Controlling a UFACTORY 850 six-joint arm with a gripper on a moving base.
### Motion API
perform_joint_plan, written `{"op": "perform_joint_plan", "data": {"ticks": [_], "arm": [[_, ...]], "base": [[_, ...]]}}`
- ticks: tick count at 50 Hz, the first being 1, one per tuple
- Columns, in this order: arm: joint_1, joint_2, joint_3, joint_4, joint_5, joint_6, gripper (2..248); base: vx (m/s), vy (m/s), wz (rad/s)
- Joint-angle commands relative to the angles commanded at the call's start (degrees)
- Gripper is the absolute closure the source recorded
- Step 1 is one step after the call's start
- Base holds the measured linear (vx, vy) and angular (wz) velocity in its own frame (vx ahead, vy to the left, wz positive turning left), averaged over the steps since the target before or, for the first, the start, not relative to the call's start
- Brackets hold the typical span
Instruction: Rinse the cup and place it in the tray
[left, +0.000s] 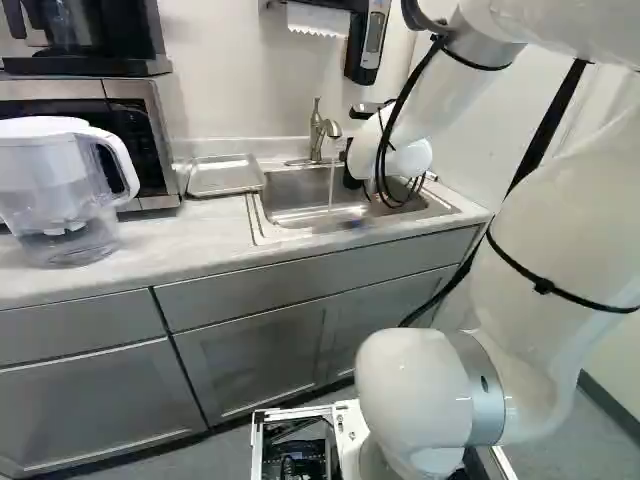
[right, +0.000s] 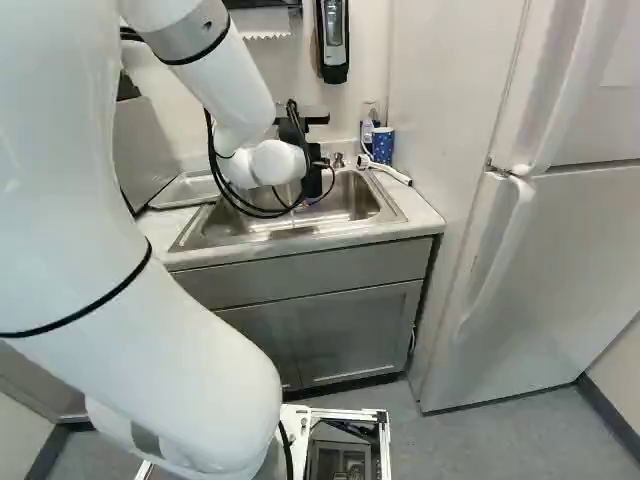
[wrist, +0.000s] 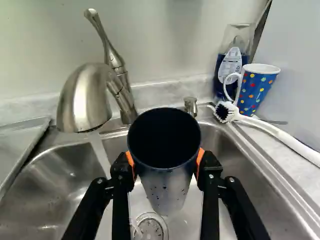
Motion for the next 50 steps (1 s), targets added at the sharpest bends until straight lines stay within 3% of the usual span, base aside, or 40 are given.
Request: {"op": "perform_joint_plan", "data": {"ticks": [39, 50], "arm": [[6.89, -0.57, 0.22, 0.00, 0.53, 0.00, 124], [6.82, -0.56, 0.23, 0.00, 0.53, 0.00, 124]], "base": [[0.000, 0.000, 0.000], [0.000, 0.000, 0.000]]}}
